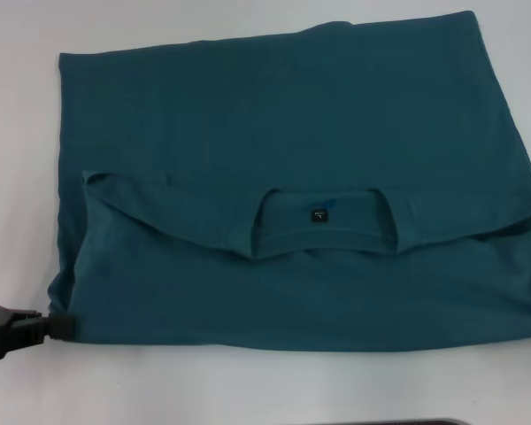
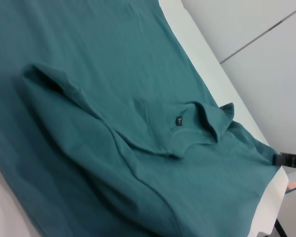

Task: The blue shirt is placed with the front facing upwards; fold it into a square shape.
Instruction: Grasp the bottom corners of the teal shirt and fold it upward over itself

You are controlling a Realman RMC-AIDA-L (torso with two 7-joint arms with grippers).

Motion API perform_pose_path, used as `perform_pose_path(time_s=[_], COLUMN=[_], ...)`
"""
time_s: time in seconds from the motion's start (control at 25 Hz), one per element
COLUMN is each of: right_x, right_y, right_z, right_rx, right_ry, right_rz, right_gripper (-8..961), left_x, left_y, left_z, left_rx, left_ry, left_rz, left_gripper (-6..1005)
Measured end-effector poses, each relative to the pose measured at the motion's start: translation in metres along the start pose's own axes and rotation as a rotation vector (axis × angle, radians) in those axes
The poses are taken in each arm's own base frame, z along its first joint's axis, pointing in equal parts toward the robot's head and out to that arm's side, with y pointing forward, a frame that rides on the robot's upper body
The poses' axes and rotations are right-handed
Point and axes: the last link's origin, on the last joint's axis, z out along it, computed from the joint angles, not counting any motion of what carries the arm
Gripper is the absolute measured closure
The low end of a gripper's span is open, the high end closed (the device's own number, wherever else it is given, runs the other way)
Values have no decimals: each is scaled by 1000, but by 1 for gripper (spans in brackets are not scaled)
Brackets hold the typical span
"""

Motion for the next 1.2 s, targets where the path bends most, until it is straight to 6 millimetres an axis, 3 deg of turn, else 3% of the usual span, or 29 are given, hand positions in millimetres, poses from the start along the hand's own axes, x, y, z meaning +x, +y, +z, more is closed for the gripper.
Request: perform_pose_path(time_s=[0.72,0.88,1.2], right_x=[26,11,-33], right_y=[2,1,-1], right_z=[-6,-1,14], right_rx=[17,7,-23], right_ry=[14,-5,-12], right_rz=[41,11,-66], right_gripper=[917,918,911], left_x=[-20,-12,22], left_y=[2,1,1], left_z=[-5,-4,-6], left_rx=[-6,-5,-1], left_ry=[-21,-12,49], left_rz=[-39,-13,59], left_gripper=[998,999,1000])
